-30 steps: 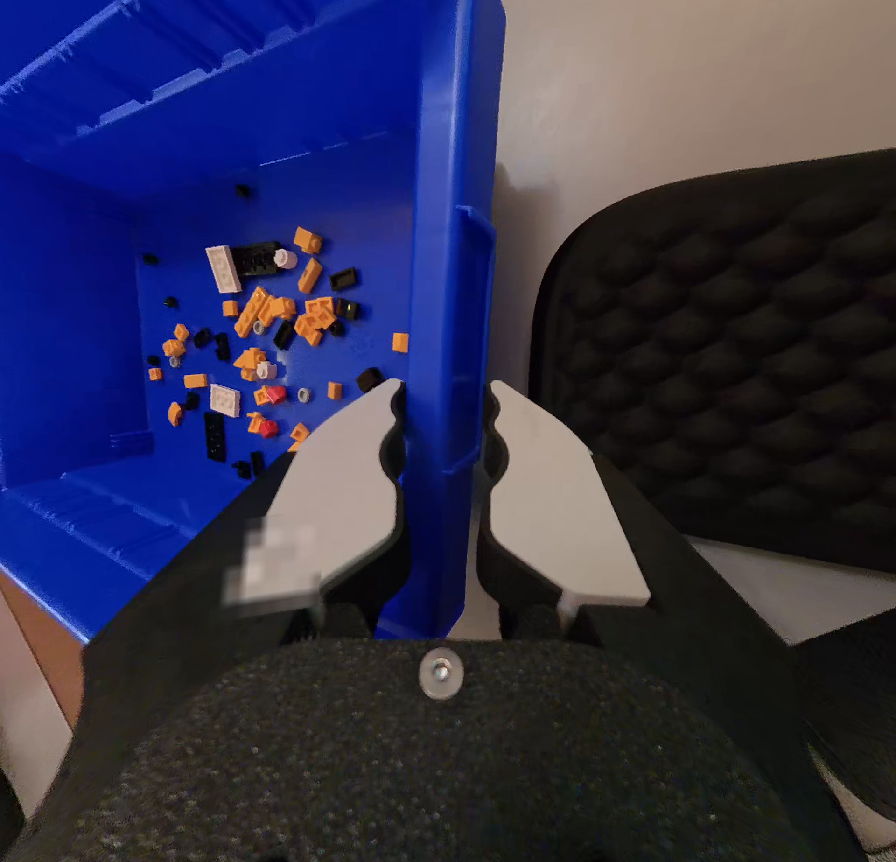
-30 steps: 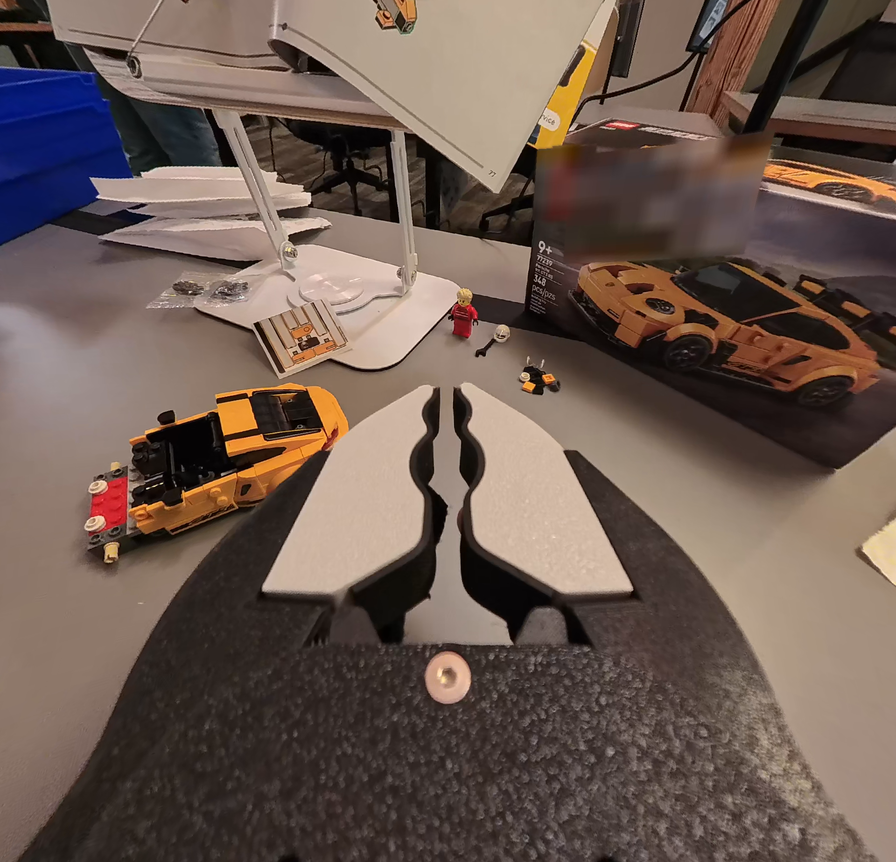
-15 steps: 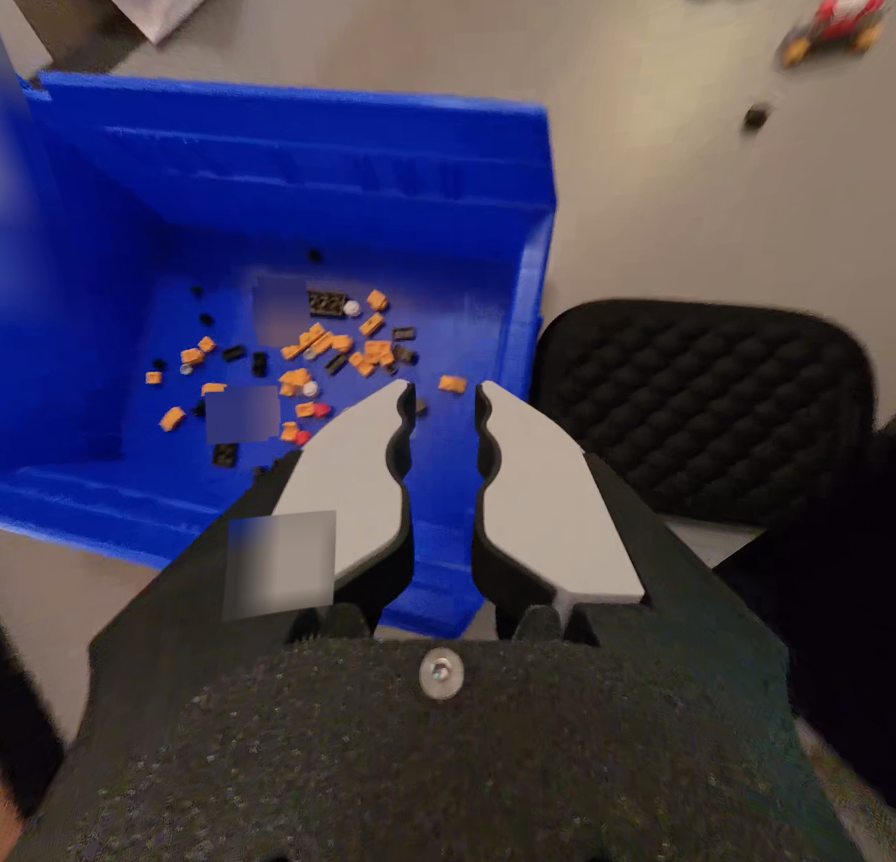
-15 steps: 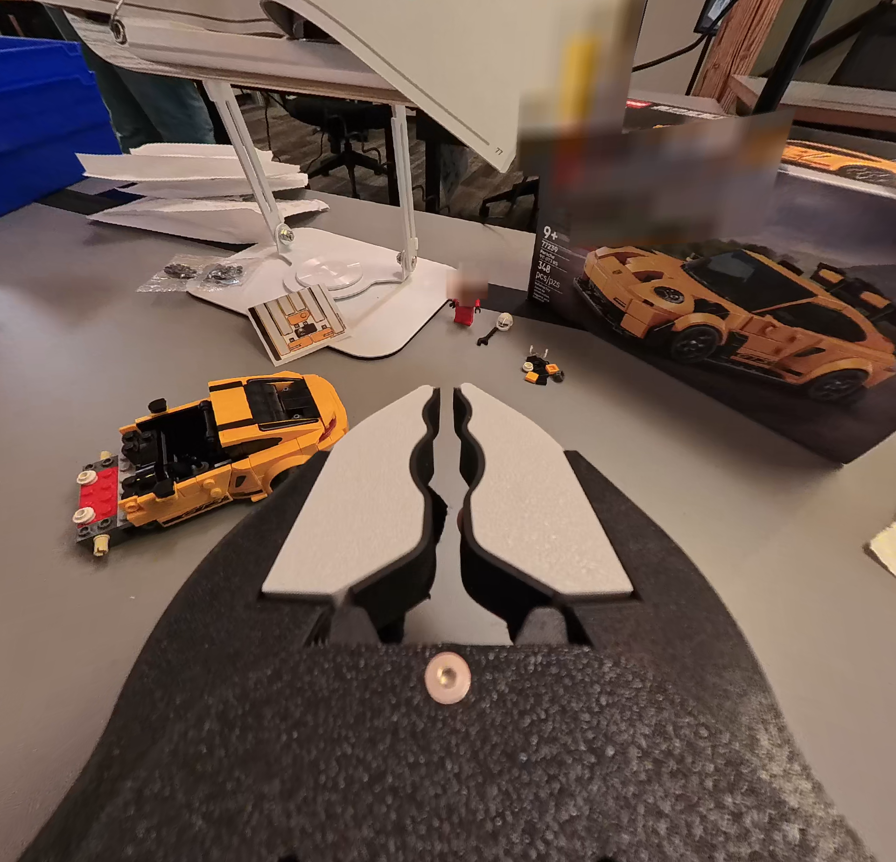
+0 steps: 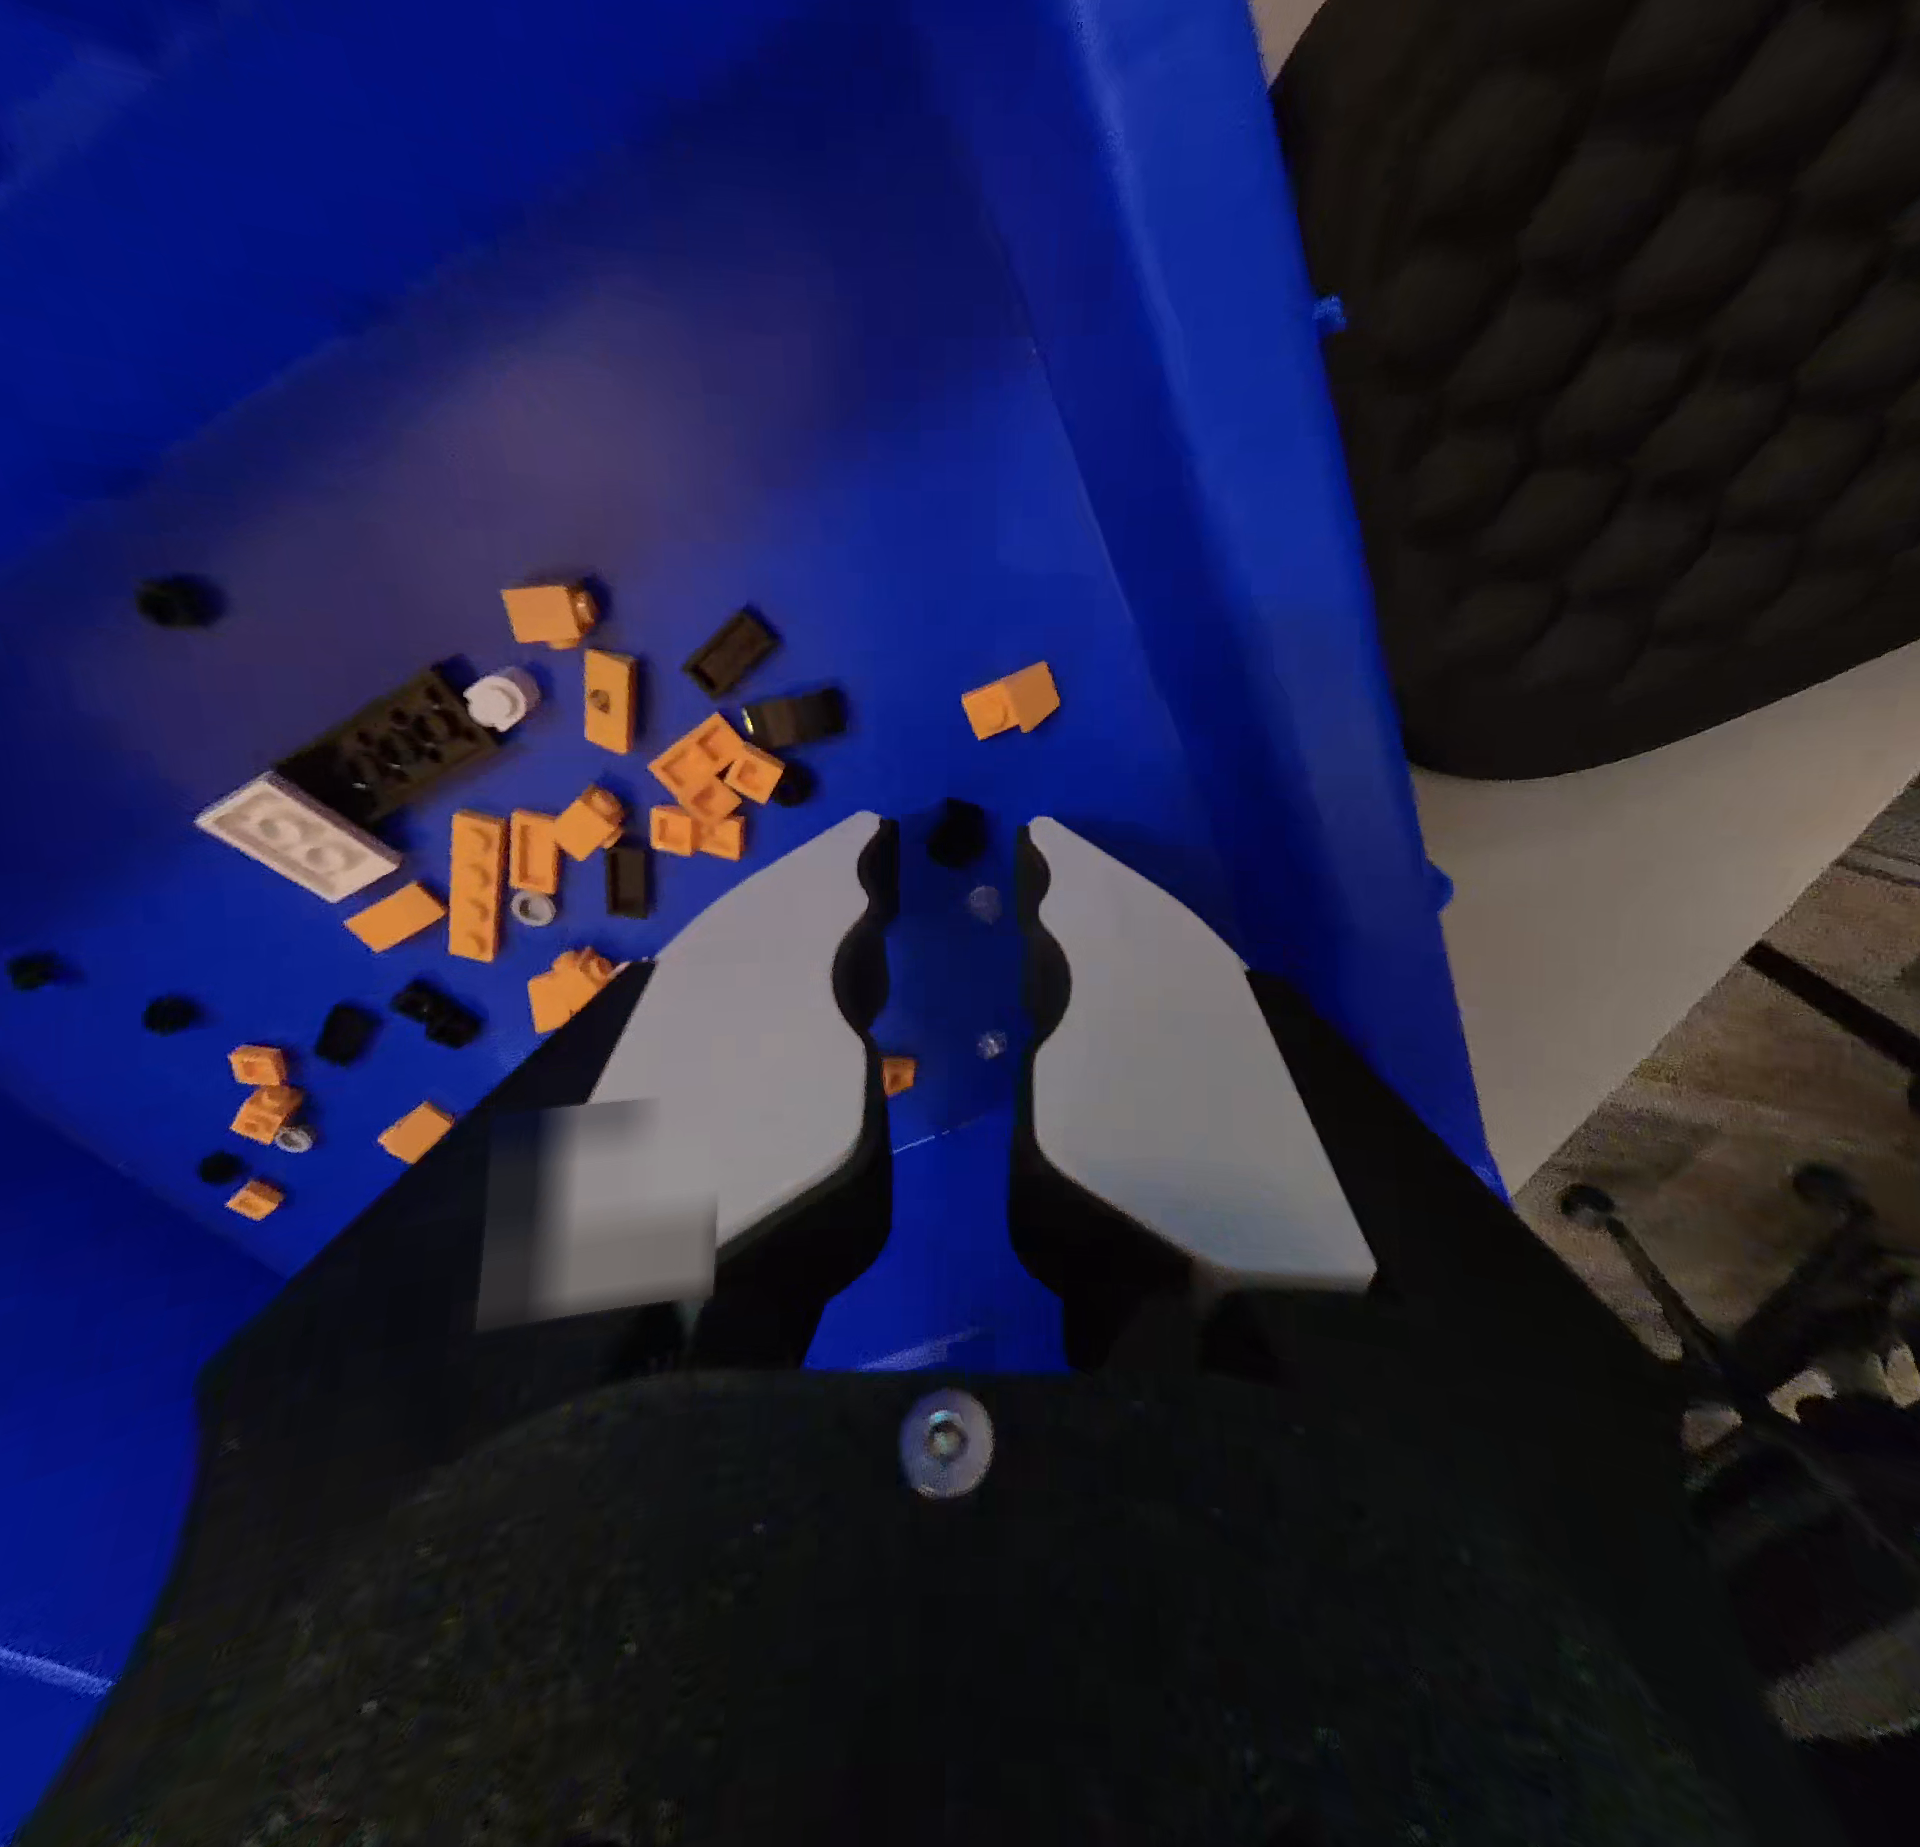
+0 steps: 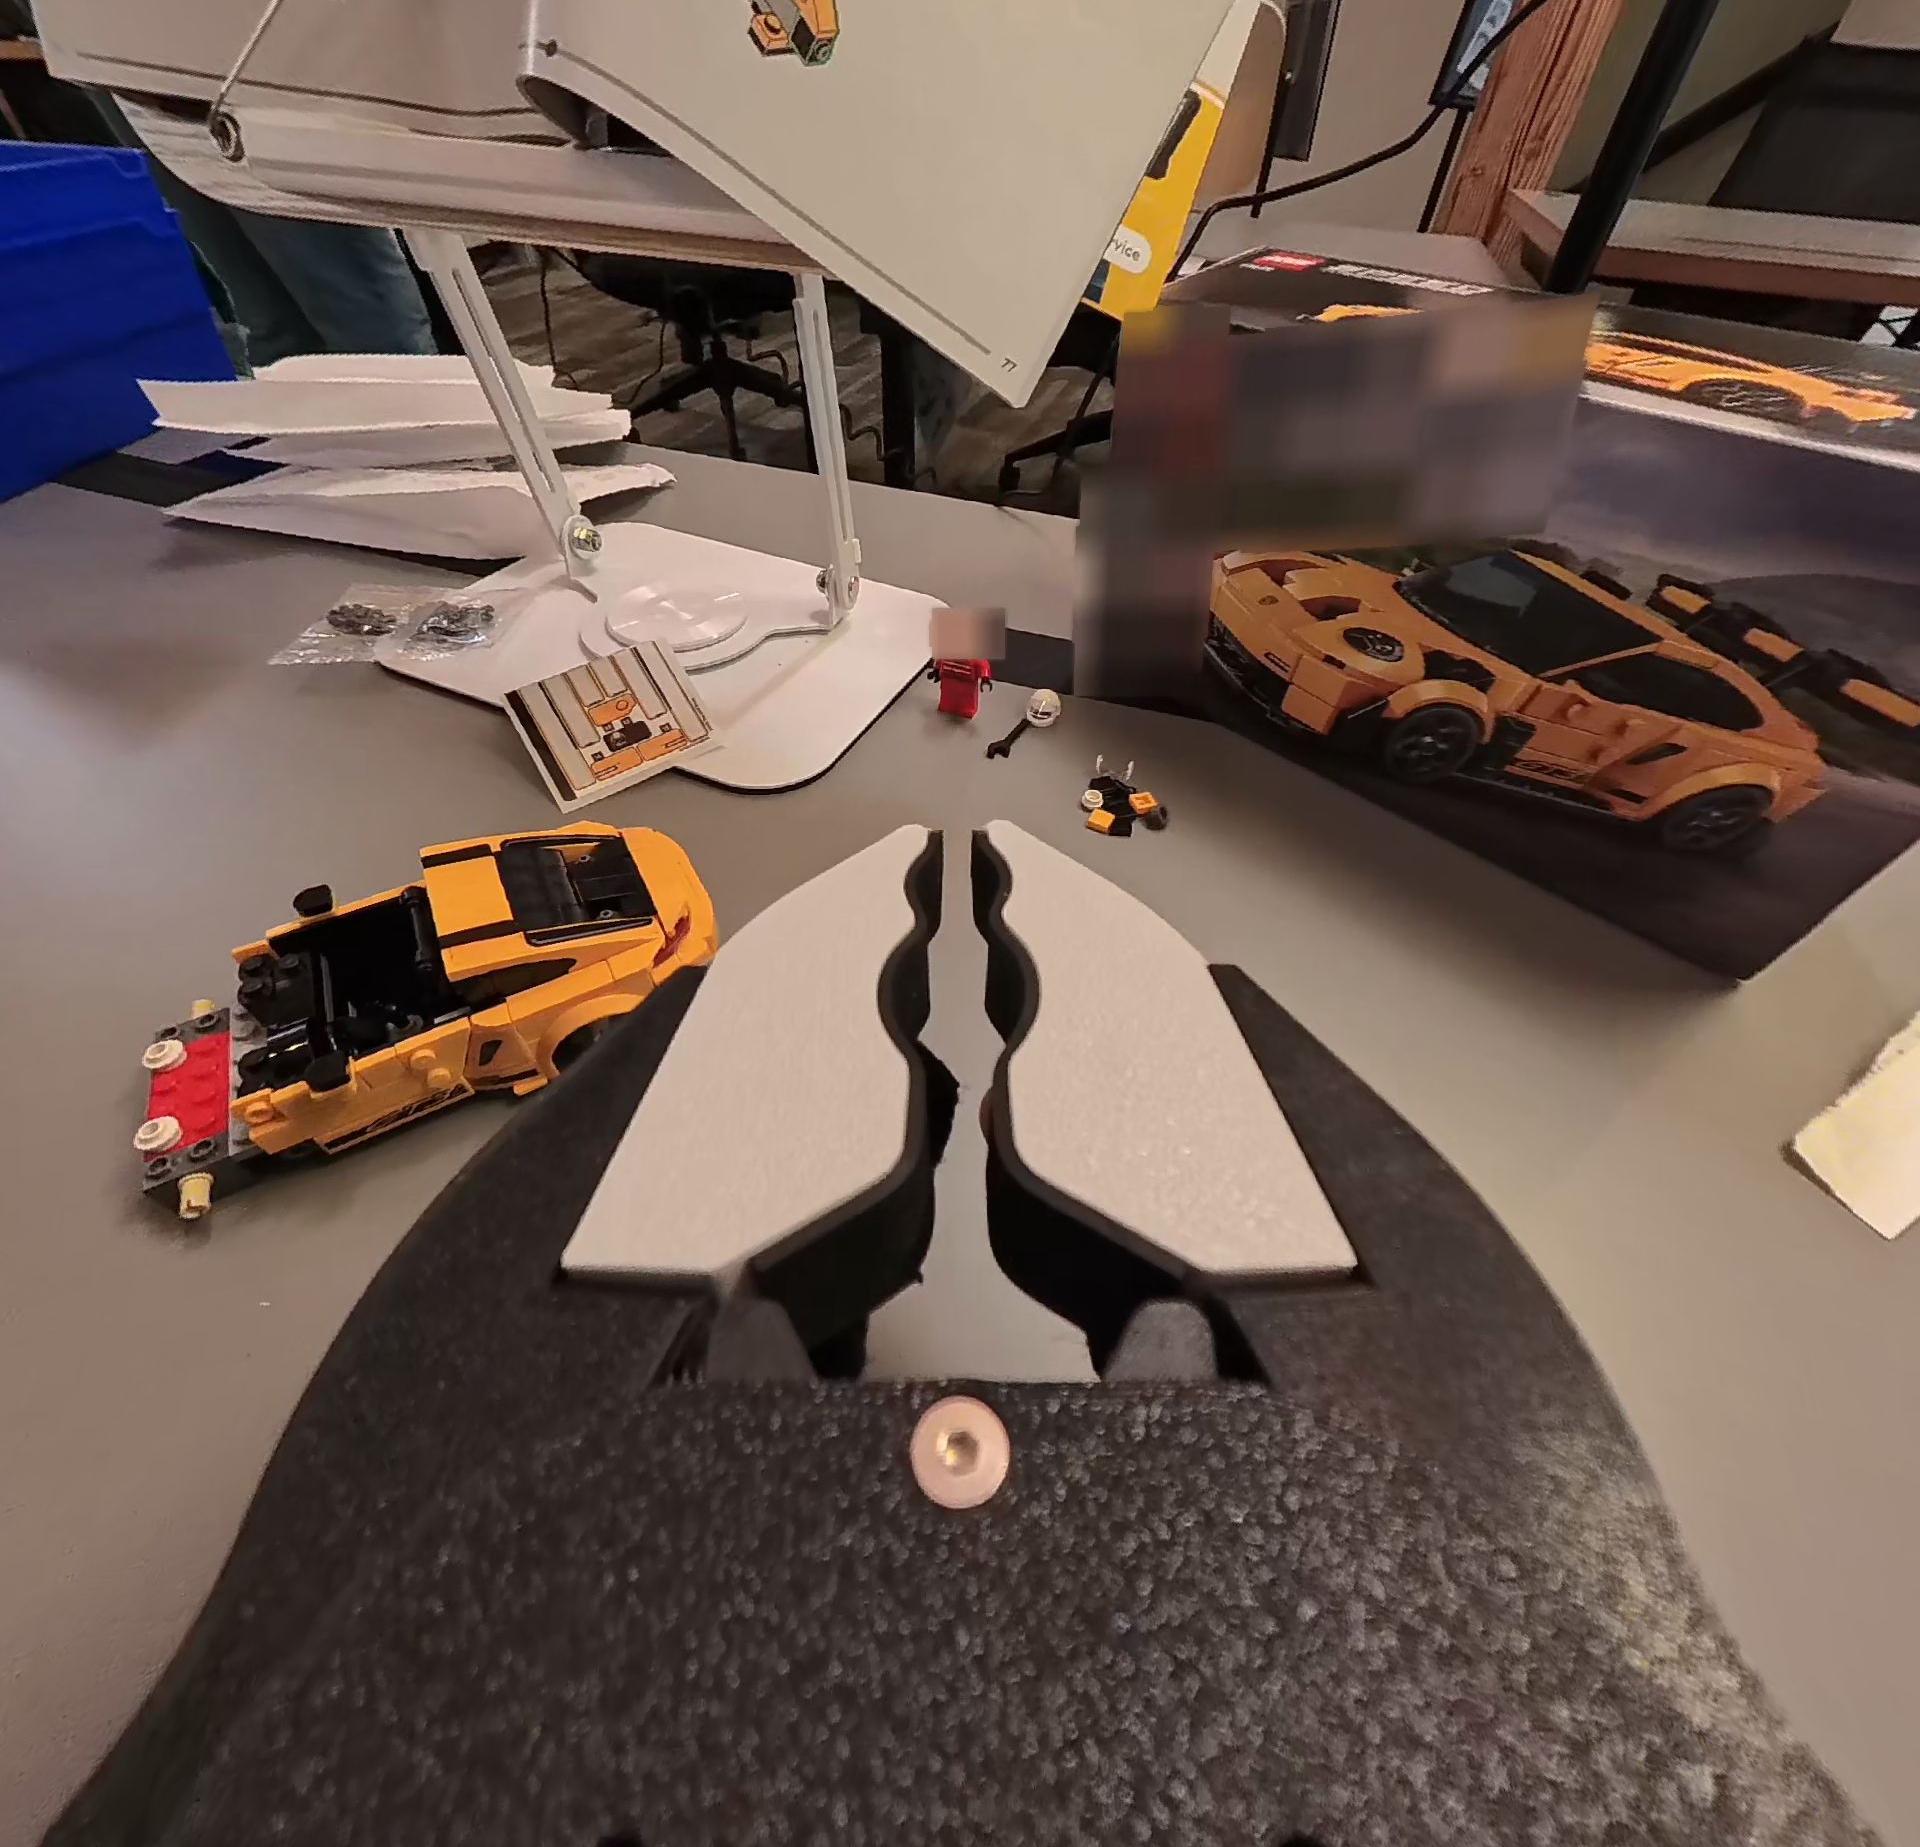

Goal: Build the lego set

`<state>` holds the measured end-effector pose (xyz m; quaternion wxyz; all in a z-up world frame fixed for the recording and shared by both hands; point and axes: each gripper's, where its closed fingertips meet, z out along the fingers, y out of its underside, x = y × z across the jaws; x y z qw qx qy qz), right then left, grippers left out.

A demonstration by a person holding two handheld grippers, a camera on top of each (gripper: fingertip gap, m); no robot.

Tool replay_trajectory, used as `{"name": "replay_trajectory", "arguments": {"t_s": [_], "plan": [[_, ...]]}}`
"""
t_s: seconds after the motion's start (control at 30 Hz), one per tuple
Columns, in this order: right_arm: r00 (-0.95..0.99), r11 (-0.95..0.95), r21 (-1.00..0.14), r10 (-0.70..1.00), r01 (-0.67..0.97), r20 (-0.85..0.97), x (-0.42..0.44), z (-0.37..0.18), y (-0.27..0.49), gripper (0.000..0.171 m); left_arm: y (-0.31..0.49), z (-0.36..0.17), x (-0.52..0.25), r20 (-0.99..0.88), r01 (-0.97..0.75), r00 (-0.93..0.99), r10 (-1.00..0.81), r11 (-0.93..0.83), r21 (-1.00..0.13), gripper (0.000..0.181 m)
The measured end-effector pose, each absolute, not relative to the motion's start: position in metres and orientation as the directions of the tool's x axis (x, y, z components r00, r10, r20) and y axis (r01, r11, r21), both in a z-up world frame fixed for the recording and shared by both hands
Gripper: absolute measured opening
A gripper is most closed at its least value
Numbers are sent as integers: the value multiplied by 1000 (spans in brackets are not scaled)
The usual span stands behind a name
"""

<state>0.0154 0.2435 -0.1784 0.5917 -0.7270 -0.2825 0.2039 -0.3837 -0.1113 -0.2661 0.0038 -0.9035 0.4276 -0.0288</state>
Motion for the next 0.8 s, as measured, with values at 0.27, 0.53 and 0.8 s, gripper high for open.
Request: {"name": "replay_trajectory", "arguments": {"t_s": [0.27, 0.53, 0.8], "plan": [[757, -137, -978, 653, 157, 30, 17, -175, 243, 5, -103, -247, -380, -10, -756, 652, -758, -649, -83, 10], [750, -109, -986, 662, 123, 21, 17, -163, 237, 5, -51, -174, -279, -172, -730, 632, -756, -505, -460, 10], [751, -84, -993, 660, 86, 9, 23, -152, 234, 5, -20, -208, -155, -105, -754, 497, -862, -368, -544, 10]]}}
